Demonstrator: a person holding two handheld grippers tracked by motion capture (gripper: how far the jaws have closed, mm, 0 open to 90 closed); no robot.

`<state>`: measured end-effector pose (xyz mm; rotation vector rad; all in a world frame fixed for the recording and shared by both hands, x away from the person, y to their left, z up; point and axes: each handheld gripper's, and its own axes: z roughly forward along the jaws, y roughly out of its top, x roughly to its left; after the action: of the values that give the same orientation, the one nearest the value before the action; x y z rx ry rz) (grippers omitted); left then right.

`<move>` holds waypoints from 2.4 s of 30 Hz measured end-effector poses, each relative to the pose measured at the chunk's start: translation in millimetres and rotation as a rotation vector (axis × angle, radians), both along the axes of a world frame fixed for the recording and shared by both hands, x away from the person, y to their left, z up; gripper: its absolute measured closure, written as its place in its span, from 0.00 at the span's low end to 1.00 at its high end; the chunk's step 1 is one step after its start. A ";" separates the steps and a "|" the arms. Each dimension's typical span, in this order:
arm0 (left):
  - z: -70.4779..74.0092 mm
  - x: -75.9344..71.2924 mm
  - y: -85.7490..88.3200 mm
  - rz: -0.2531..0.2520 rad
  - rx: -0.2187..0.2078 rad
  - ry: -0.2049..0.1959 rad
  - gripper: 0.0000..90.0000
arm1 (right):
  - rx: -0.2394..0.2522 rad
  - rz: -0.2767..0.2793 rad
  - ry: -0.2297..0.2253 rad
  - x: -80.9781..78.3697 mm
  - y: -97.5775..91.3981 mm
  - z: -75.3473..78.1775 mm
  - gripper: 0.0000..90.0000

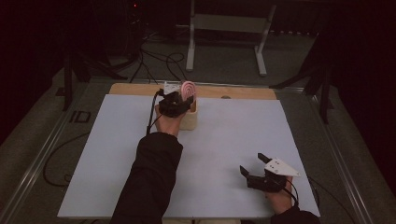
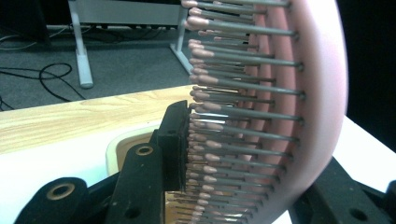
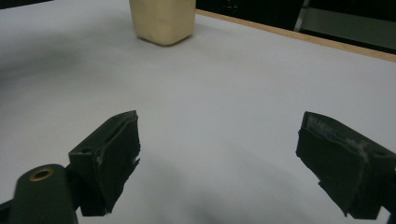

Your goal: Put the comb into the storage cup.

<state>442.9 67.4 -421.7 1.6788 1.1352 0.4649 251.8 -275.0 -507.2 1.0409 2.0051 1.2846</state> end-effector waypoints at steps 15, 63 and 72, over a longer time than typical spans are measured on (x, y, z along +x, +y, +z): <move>-2.5 4.8 5.5 0.019 0.002 0.009 0.62 | 0.000 0.000 0.002 0.1 0.1 -0.3 0.15; -1.5 -2.7 19.9 0.124 0.087 0.006 0.03 | -0.001 0.002 0.000 0.2 0.5 -0.4 0.15; 3.8 -10.2 21.4 0.103 0.105 -0.019 0.00 | -0.001 0.002 -0.001 0.2 0.3 -0.3 0.15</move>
<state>432.8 88.7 -417.9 1.7078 1.2056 0.6131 252.0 -274.6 -507.5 1.0374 2.0065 1.2852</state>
